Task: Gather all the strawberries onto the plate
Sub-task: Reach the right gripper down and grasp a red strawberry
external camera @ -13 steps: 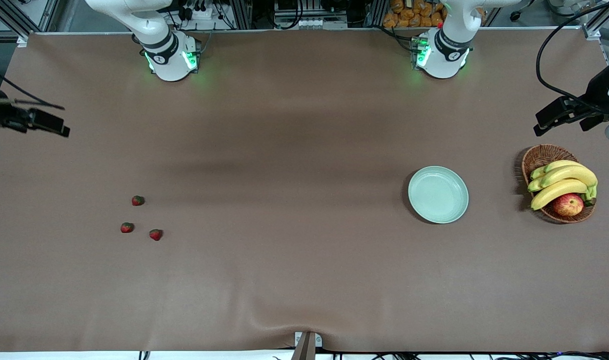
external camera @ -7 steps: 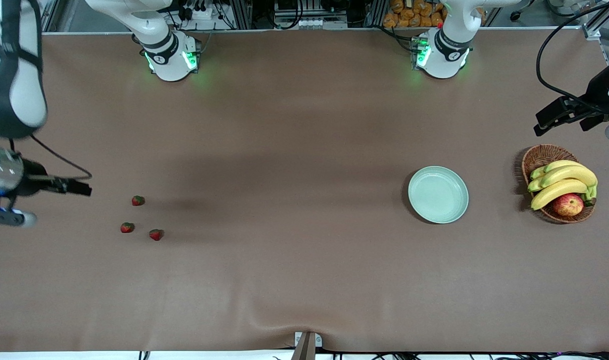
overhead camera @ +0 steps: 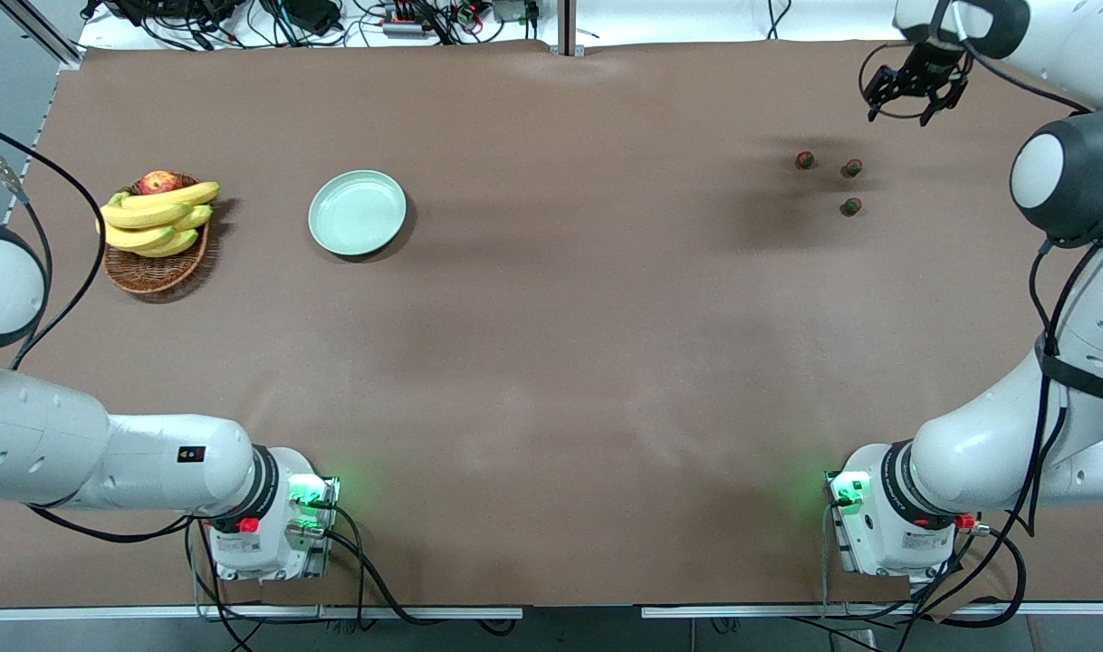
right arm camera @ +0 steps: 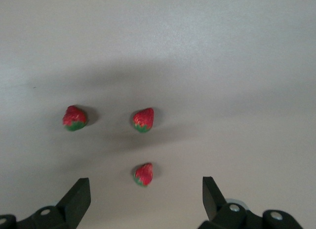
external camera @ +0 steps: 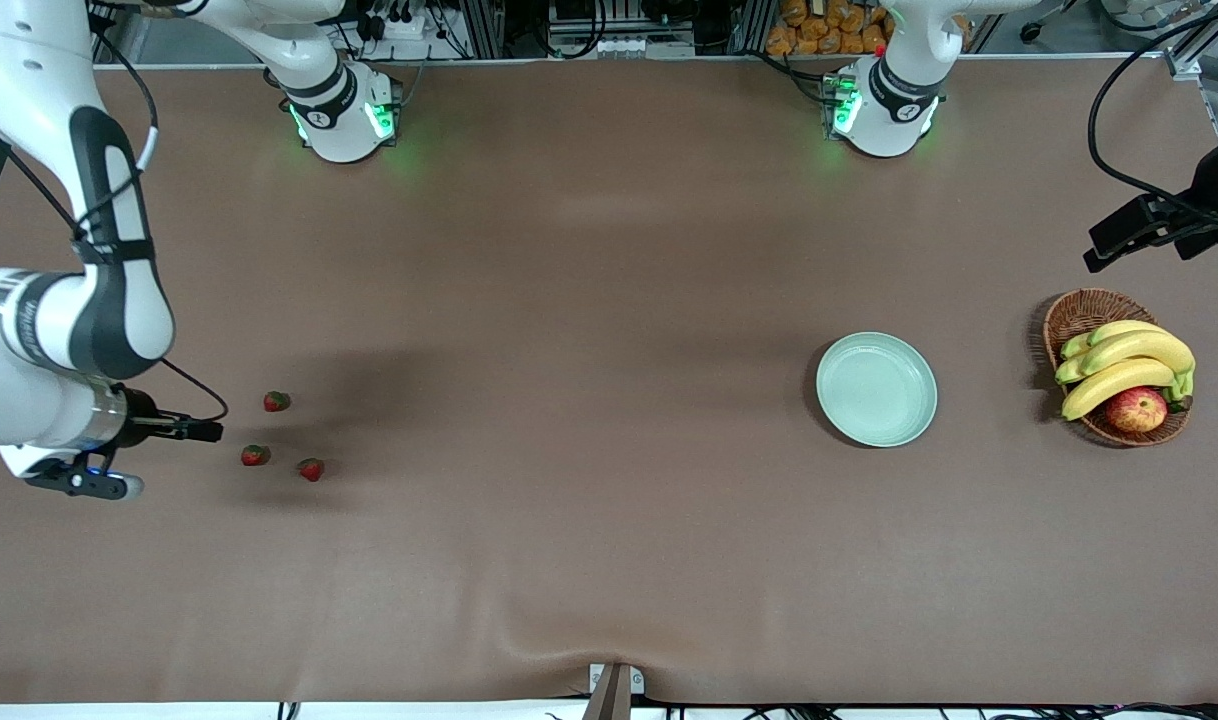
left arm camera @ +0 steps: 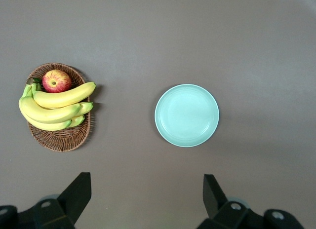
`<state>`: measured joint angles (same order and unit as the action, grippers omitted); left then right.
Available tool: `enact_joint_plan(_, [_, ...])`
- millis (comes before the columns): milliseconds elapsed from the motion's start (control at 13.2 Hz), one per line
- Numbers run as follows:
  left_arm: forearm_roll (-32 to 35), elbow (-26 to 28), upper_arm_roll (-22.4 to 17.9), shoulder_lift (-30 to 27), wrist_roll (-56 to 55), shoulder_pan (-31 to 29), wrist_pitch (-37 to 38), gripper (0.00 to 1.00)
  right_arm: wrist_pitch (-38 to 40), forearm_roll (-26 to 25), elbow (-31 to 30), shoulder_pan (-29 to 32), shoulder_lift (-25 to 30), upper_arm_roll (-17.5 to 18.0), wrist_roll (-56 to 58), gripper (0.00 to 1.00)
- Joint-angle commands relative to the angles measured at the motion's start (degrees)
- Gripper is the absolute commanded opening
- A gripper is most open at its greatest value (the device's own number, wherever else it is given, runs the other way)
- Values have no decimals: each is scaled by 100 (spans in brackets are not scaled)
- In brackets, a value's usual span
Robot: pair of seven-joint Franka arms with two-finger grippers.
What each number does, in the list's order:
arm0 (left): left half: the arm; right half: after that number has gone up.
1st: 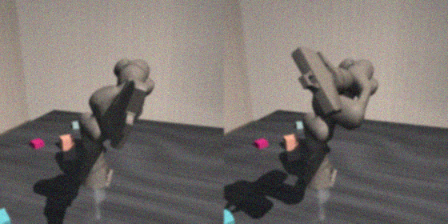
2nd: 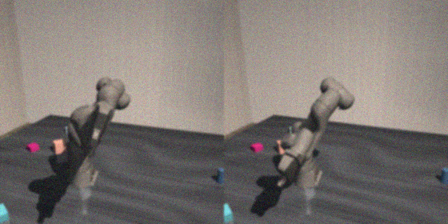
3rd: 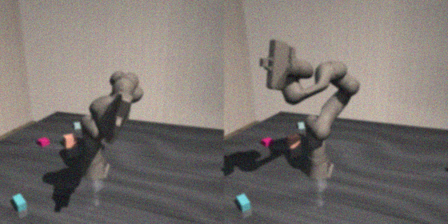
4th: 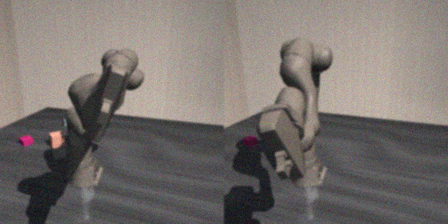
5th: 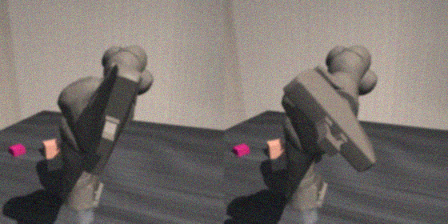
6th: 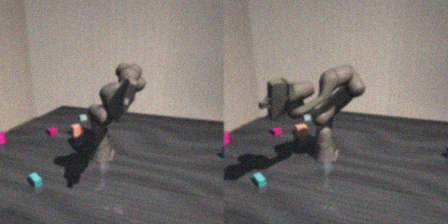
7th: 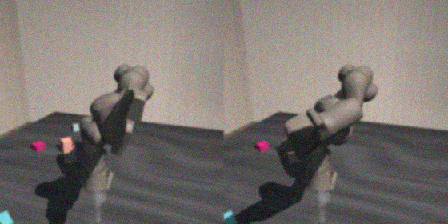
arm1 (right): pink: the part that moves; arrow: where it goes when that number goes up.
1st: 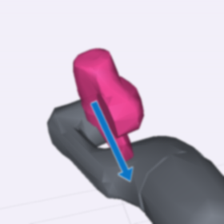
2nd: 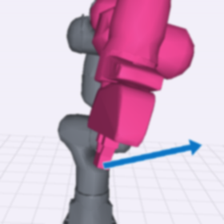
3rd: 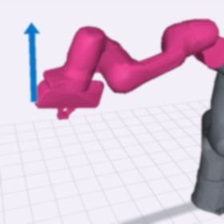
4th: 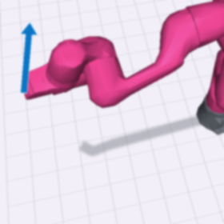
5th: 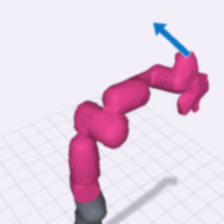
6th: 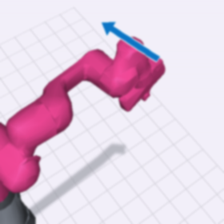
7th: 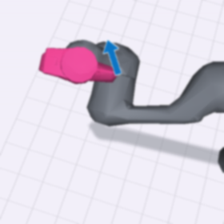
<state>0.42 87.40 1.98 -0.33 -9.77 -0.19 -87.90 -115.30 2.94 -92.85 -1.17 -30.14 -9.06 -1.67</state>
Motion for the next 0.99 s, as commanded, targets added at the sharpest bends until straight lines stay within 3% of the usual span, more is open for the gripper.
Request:
enact_joint_plan(0, [29,-13,31,-47,37,-51,80,100,-562,66,-5,-15,-395,36,88,100])
enact_joint_plan(380, [29,-30,22,-64,37,-130,168,100,-889,75,-5,-24,-853,45,79,100])
enact_joint_plan(912, [29,-39,57,-55,28,-218,195,100,-1205,110,3,-68,-1143,54,88,79])
